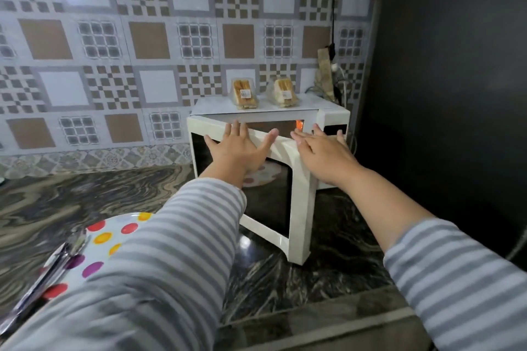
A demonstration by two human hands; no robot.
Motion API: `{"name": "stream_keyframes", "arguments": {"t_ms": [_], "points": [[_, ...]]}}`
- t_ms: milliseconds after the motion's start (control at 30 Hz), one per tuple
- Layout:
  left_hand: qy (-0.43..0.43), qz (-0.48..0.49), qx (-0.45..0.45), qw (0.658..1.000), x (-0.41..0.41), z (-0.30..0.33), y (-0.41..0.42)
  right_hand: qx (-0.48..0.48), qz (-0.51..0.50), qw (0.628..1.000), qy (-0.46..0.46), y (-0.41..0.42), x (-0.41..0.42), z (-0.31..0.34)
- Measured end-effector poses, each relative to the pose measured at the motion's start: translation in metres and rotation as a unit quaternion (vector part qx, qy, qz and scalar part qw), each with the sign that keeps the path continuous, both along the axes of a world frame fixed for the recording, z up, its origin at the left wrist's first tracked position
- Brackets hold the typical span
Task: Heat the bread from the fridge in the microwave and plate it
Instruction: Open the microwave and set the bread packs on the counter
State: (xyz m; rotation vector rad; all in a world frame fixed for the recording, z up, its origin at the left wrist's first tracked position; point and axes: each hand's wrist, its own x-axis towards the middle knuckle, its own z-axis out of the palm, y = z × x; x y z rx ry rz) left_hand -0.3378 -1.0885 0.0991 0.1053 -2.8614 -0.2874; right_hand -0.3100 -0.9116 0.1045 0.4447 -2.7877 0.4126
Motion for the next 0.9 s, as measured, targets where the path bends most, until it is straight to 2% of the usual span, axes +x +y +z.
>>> {"name": "stream_keyframes", "arguments": {"t_ms": [267, 400, 500, 567, 733, 800, 900], "points": [[-0.087, -0.032, -0.018, 0.996, 0.054, 0.019, -0.062, -0.047, -0.017, 0.99, -0.128, -0.057, 0.056, 0.006], [-0.1, -0.054, -0.024, 0.993, 0.072, 0.018, -0.087, -0.032, -0.003, 0.984, -0.173, -0.084, 0.076, 0.009], [-0.11, -0.078, -0.06, 0.989, 0.08, 0.021, -0.101, -0.027, 0.017, 0.984, -0.174, -0.103, 0.082, 0.008], [-0.106, -0.081, -0.045, 0.99, 0.083, 0.022, -0.11, -0.027, 0.029, 0.984, -0.174, -0.114, 0.082, 0.005], [-0.084, -0.046, -0.013, 0.995, 0.086, 0.034, -0.119, -0.115, 0.048, 0.987, -0.097, -0.117, 0.068, -0.005], [-0.076, -0.017, -0.066, 0.995, 0.08, 0.045, -0.117, -0.129, 0.017, 0.986, -0.101, -0.107, 0.058, -0.009], [-0.082, 0.033, -0.138, 0.986, 0.062, 0.061, -0.103, -0.077, -0.022, 0.992, -0.1, -0.087, 0.037, -0.015]]}}
